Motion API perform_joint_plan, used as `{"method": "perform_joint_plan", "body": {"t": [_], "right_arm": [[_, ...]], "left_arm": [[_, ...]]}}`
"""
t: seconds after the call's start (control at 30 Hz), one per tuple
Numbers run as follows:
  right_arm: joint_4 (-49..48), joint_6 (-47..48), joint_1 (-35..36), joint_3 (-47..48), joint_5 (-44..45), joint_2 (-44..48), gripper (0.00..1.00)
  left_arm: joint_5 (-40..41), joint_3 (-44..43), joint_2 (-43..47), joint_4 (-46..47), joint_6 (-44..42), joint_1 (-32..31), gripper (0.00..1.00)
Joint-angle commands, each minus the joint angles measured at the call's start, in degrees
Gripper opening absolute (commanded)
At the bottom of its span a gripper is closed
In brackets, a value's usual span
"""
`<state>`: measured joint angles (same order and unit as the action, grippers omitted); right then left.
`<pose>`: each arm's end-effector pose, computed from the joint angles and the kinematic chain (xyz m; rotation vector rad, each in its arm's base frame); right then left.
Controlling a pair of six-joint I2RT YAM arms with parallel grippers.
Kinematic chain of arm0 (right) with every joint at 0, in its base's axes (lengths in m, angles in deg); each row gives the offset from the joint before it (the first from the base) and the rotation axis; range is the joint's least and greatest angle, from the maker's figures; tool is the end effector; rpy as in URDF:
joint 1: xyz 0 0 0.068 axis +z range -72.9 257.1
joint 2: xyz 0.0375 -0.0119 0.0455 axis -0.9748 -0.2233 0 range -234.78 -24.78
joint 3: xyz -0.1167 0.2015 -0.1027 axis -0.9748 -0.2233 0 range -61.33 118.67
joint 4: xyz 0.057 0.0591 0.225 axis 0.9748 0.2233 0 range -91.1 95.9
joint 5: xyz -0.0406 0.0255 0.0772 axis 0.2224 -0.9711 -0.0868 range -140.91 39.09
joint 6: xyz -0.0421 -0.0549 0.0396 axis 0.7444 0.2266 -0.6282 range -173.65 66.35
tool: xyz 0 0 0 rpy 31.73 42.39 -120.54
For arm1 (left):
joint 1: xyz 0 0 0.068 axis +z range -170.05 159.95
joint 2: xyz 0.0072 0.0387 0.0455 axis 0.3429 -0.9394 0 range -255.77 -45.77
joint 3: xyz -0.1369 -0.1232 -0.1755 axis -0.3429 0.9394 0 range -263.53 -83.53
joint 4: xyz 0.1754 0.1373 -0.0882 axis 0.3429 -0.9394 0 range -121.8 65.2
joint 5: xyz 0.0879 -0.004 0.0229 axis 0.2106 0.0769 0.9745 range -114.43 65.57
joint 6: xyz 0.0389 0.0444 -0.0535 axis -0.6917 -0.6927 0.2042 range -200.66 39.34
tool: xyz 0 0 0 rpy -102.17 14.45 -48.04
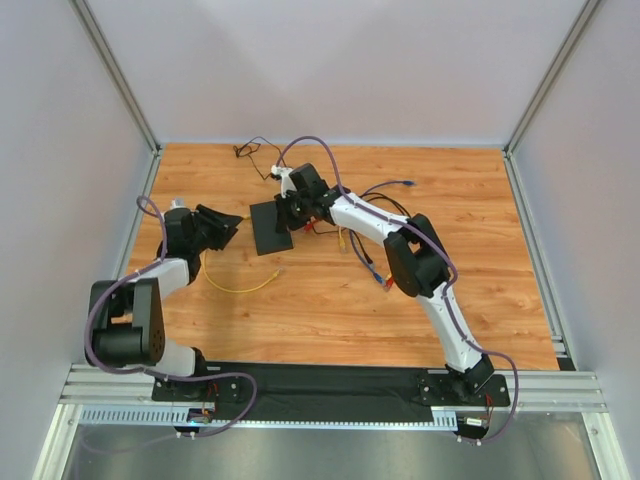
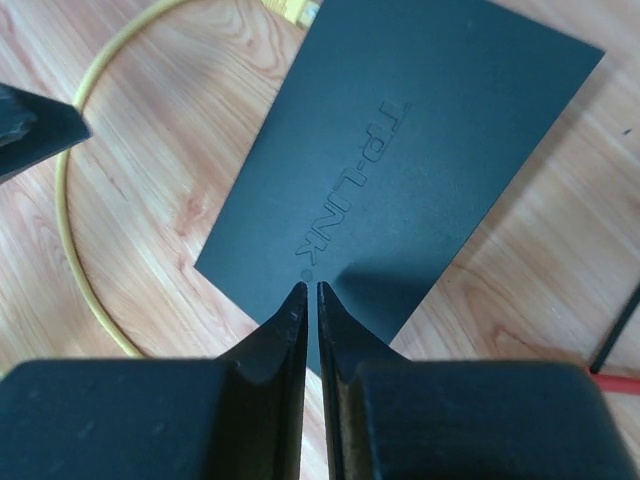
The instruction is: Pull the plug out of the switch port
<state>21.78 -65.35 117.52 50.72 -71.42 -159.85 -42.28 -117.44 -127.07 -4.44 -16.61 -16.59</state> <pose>0.3780 0.3535 0.1559 -0.7884 2.3489 0.8415 0.3019 -0.0028 0.1699 -1.0240 1.9046 -0.9570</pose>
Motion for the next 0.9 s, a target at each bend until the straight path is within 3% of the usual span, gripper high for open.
{"method": "perform_joint_plan", "body": {"t": [0.0,0.2,0.4,0.63,0.87], "right_arm": [[1.0,-0.2,-0.4,3.5,-3.7,-1.9,0.08],[4.5,-0.2,-0.4,9.0,-3.9,-6.6,0.08],[6.8,0.8,0.3,11.3,-2.2,-8.0,0.07],[8.6,1.7,0.3,12.2,0.1,-8.7,0.07],[9.9,2.1,0.2,13.4,0.8,-9.3,0.06]], "left_arm": [[0.4,1.3,-6.7,14.9,5.6,0.7,0.50],[1.7,-0.5,-16.9,23.5,9.8,0.6,0.48],[4.1,-4.3,-21.7,21.5,10.9,0.7,0.49],[1.0,-9.2,-28.4,21.1,11.9,0.7,0.48],[0.0,-8.7,-30.5,21.6,11.3,0.6,0.45]]}}
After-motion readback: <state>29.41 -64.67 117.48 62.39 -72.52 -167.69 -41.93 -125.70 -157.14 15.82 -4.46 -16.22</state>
